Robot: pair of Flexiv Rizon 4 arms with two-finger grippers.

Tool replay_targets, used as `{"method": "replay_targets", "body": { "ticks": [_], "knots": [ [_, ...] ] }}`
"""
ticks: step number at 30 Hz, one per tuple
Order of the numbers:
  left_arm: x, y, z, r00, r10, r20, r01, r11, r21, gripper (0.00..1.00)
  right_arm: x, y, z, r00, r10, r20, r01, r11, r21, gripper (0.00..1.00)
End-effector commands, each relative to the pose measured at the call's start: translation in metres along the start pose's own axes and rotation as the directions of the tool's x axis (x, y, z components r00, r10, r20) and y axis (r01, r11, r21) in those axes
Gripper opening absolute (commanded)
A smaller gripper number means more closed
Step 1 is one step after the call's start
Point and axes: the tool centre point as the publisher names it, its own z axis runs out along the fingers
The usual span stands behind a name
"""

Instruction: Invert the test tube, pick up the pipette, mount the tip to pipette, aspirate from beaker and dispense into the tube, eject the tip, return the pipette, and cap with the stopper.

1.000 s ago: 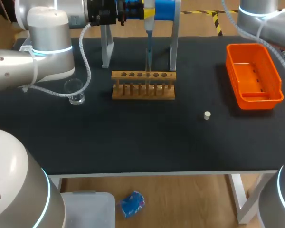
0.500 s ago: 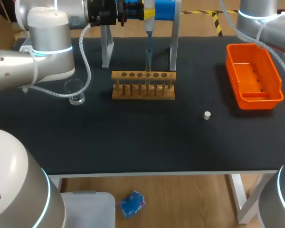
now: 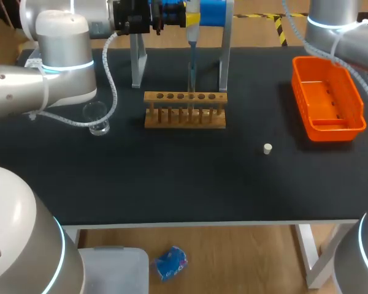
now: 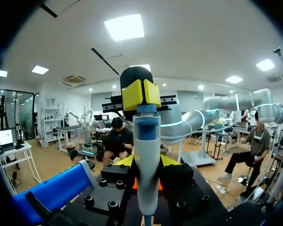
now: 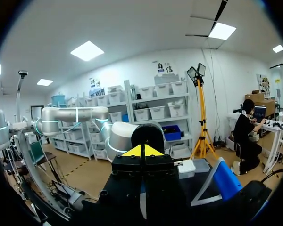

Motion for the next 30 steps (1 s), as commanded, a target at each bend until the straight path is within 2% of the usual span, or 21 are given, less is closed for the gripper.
{"method": "replay_targets", "body": {
  "ticks": [1, 18, 27, 28, 29, 30],
  "knots": [
    [0.0, -0.007, 0.0, 1.0, 0.001, 0.003, -0.001, 1.0, 0.001, 0.0, 0.001, -0.002, 0.0, 1.0, -0.012, 0.002, 0.012, 1.0, 0.0, 0.0],
    [0.0, -0.007, 0.0, 1.0, 0.001, 0.003, -0.001, 1.0, 0.001, 0.0, -0.002, 0.029, 0.0, 0.997, -0.081, -0.001, 0.081, 0.997, 0.022, 0.0],
    [0.0, -0.007, 0.0, 1.0, 0.001, 0.003, -0.001, 1.0, 0.001, 0.0, 0.007, 0.051, -0.008, 0.992, -0.124, -0.001, 0.124, 0.992, 0.031, 0.0],
    [0.0, -0.007, 0.0, 1.0, 0.001, 0.003, -0.001, 1.0, 0.001, 0.0, 0.009, 0.053, -0.009, 0.992, -0.125, -0.002, 0.125, 0.991, 0.039, 0.18],
    [0.0, -0.007, 0.0, 1.0, 0.001, 0.003, -0.001, 1.0, 0.001, 0.0, 0.012, 0.054, -0.012, 0.992, -0.126, 0.001, 0.126, 0.991, 0.051, 0.48],
    [0.0, -0.007, 0.0, 1.0, 0.001, 0.003, -0.001, 1.0, 0.001, 0.0, 0.015, 0.055, -0.015, 0.992, -0.127, 0.003, 0.126, 0.99, 0.057, 1.0]
  ]
}}
